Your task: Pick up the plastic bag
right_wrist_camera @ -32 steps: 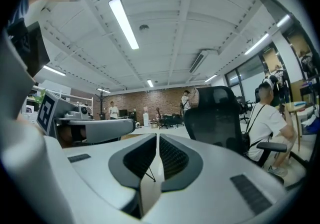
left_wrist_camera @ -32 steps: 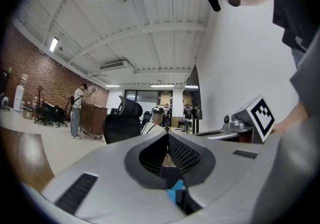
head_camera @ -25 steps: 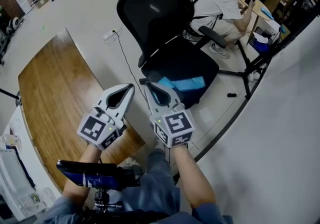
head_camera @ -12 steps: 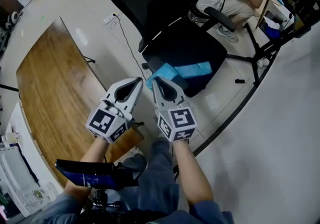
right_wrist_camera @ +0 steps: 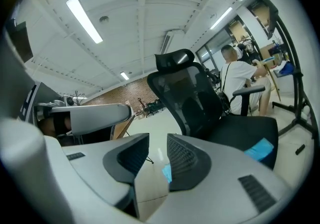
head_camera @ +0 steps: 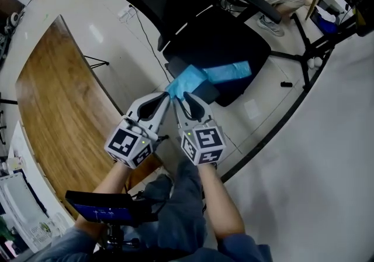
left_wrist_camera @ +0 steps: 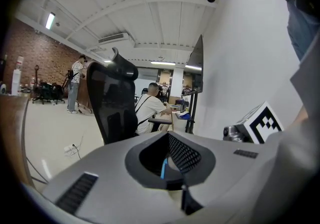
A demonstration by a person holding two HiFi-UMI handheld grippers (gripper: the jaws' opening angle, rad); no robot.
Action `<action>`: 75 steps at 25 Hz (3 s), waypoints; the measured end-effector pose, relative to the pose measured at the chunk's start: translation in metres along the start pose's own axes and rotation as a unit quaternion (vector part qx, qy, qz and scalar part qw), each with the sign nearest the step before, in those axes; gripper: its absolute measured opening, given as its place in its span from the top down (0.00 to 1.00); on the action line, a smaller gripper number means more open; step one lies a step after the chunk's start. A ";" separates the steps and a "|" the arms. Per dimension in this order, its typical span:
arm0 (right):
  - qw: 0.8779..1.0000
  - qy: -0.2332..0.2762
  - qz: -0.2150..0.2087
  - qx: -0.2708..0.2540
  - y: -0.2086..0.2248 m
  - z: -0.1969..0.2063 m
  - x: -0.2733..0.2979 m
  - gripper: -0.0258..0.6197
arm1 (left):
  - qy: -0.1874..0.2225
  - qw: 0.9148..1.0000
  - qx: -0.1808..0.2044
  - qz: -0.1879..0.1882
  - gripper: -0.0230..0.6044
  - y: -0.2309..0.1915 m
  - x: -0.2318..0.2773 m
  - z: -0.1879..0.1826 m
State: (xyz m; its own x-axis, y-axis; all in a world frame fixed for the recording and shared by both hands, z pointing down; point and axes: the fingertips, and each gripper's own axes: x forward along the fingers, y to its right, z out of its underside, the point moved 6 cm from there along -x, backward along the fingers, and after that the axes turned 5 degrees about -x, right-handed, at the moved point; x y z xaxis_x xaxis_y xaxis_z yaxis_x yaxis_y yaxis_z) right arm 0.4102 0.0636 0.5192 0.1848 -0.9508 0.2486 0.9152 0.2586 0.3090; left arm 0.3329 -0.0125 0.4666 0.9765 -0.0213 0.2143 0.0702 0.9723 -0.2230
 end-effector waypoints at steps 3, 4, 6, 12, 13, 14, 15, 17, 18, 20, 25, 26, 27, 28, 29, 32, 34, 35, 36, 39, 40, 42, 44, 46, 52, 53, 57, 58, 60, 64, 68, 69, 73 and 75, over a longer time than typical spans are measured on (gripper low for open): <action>0.999 -0.009 0.004 0.032 0.010 0.019 0.004 0.77 | -0.007 1.000 -0.009 -0.002 0.95 -0.002 0.005 0.011; 0.999 -0.012 0.007 0.046 0.014 0.026 0.005 0.77 | -0.008 1.000 -0.012 -0.002 0.95 -0.002 0.007 0.015; 0.997 -0.018 0.012 0.077 0.022 0.039 0.008 0.77 | -0.011 1.000 -0.014 -0.003 0.95 -0.004 0.011 0.021; 0.985 -0.034 0.030 0.167 0.044 0.081 0.015 0.74 | -0.020 1.000 -0.018 -0.014 0.95 -0.012 0.022 0.037; 0.982 -0.034 0.034 0.180 0.046 0.086 0.016 0.74 | -0.021 1.000 -0.018 -0.015 0.95 -0.013 0.023 0.039; 0.980 -0.035 0.036 0.193 0.049 0.090 0.017 0.74 | -0.023 0.999 -0.018 -0.015 0.95 -0.014 0.025 0.041; 0.977 -0.036 0.037 0.207 0.051 0.095 0.019 0.74 | -0.024 0.999 -0.017 -0.016 0.95 -0.014 0.026 0.043; 0.971 -0.039 0.036 0.232 0.054 0.104 0.024 0.74 | -0.027 0.999 -0.019 -0.016 0.95 -0.015 0.028 0.047; 0.968 -0.039 0.034 0.244 0.054 0.108 0.027 0.72 | -0.028 0.999 -0.023 -0.016 0.95 -0.016 0.028 0.048; 0.965 -0.036 0.030 0.260 0.055 0.116 0.032 0.68 | -0.028 0.999 -0.030 -0.017 0.95 -0.017 0.027 0.050; 0.962 -0.035 0.027 0.271 0.060 0.127 0.041 0.68 | -0.030 0.999 -0.029 -0.024 0.95 -0.024 0.026 0.055; 0.961 -0.034 0.025 0.273 0.060 0.129 0.043 0.68 | -0.030 0.999 -0.031 -0.026 0.95 -0.026 0.026 0.055; 0.960 -0.034 0.022 0.276 0.060 0.130 0.046 0.64 | -0.029 0.999 -0.032 -0.027 0.95 -0.027 0.026 0.055; 0.960 -0.034 0.020 0.278 0.060 0.131 0.048 0.64 | -0.028 0.999 -0.033 -0.028 0.95 -0.028 0.026 0.056; 0.959 -0.034 0.017 0.280 0.061 0.133 0.050 0.64 | -0.028 0.999 -0.033 -0.030 0.95 -0.029 0.026 0.056; 0.957 -0.035 0.014 0.288 0.064 0.136 0.057 0.63 | -0.030 0.998 -0.034 -0.033 0.95 -0.032 0.026 0.059; 0.955 -0.036 0.008 0.295 0.064 0.138 0.062 0.63 | -0.031 0.998 -0.036 -0.036 0.95 -0.035 0.026 0.060; 0.954 -0.037 0.002 0.298 0.064 0.139 0.064 0.63 | -0.030 0.998 -0.039 -0.037 0.95 -0.036 0.025 0.060; 0.953 -0.037 -0.006 0.301 0.063 0.139 0.065 0.63 | -0.030 0.998 -0.041 -0.038 0.95 -0.036 0.025 0.060; 0.952 -0.032 -0.037 0.303 0.058 0.138 0.068 0.72 | -0.025 0.998 -0.044 -0.038 0.95 -0.037 0.024 0.059; 0.952 -0.028 -0.046 0.301 0.056 0.137 0.067 0.78 | -0.026 0.998 -0.044 -0.037 0.95 -0.037 0.024 0.059; 0.954 -0.023 -0.053 0.293 0.053 0.135 0.067 0.95 | -0.032 0.998 -0.048 -0.033 0.95 -0.035 0.025 0.059; 0.955 -0.022 -0.058 0.290 0.052 0.133 0.066 0.95 | -0.037 0.997 -0.053 -0.032 0.95 -0.034 0.027 0.060; 0.955 -0.022 -0.062 0.290 0.051 0.131 0.066 0.95 | -0.034 0.998 -0.048 -0.036 0.95 -0.038 0.025 0.064; 0.957 -0.019 -0.068 0.281 0.050 0.121 0.069 0.95 | -0.034 0.998 -0.049 -0.036 0.95 -0.039 0.028 0.062; 0.957 -0.018 -0.068 0.281 0.049 0.119 0.069 0.95 | -0.034 0.998 -0.048 -0.036 0.95 -0.040 0.028 0.062; 0.957 -0.004 -0.073 0.281 0.043 0.106 0.068 0.95 | -0.035 0.998 -0.047 -0.037 0.95 -0.041 0.028 0.061; 0.957 0.001 -0.075 0.280 0.041 0.101 0.067 0.95 | -0.035 0.998 -0.047 -0.037 0.95 -0.042 0.027 0.060; 0.957 0.010 -0.079 0.278 0.037 0.092 0.067 0.95 | -0.033 0.998 -0.046 -0.039 0.95 -0.042 0.025 0.058; 0.960 0.019 -0.081 0.268 0.030 0.072 0.065 0.95 | -0.021 0.998 -0.046 -0.044 0.95 -0.041 0.019 0.048; 0.963 0.033 -0.091 0.252 0.022 0.051 0.066 0.95 | -0.006 0.998 -0.039 -0.051 0.95 -0.043 0.013 0.032; 0.964 0.036 -0.093 0.248 0.020 0.046 0.065 0.95 | -0.003 0.998 -0.038 -0.052 0.95 -0.043 0.011 0.028; 0.967 0.048 -0.100 0.230 0.008 0.020 0.062 0.95 | 0.012 0.998 -0.032 -0.059 0.95 -0.044 -0.001 0.011; 0.968 0.052 -0.101 0.222 0.000 0.008 0.058 0.95 | 0.018 0.998 -0.031 -0.060 0.95 -0.044 -0.009 0.004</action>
State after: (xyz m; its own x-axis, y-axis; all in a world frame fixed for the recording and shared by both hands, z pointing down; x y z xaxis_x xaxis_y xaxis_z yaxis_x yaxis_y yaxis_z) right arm 0.4177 0.0095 0.5411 0.0742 -0.9957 0.0554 0.6965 0.0915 0.7117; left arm 0.3205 -0.0537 0.4779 0.9668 -0.1467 0.2095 0.1990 0.9460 -0.2560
